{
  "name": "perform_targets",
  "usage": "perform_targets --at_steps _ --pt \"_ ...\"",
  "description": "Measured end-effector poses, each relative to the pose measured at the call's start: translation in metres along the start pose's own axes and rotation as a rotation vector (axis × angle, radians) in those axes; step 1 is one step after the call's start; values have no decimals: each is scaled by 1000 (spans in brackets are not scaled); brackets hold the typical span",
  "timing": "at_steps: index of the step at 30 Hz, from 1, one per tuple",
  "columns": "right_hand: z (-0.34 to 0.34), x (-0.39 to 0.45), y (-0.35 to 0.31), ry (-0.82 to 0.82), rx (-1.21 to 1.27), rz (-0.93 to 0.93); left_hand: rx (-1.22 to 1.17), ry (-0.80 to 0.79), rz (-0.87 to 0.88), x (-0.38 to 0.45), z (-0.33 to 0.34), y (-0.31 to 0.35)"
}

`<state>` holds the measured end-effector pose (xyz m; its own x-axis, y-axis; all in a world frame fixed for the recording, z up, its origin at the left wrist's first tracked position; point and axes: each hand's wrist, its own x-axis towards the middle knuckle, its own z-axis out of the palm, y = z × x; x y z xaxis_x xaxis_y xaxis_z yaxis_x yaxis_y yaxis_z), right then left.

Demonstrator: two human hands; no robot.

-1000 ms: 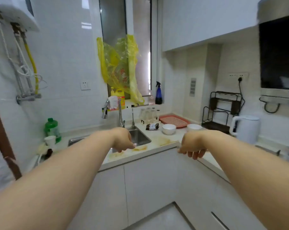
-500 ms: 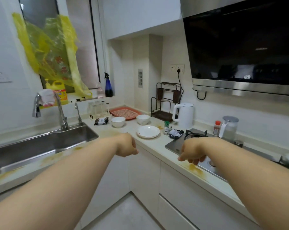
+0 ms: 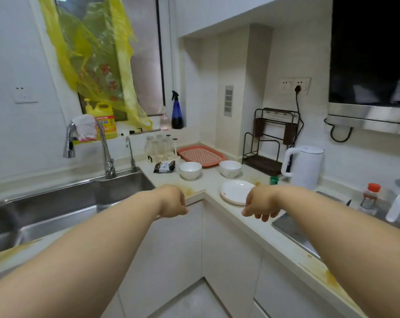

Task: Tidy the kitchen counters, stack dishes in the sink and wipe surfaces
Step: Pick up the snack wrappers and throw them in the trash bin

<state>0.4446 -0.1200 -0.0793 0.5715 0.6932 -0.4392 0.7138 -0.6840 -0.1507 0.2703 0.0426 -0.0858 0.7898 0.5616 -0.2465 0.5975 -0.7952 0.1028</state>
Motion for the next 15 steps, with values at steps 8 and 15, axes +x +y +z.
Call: perform_targets --at_steps 8,15 --pt "-59 152 -87 51 10 -96 3 27 -77 132 -47 -113" --pt "-95 275 -117 64 -70 -155 -37 16 -130 247 -44 -165"
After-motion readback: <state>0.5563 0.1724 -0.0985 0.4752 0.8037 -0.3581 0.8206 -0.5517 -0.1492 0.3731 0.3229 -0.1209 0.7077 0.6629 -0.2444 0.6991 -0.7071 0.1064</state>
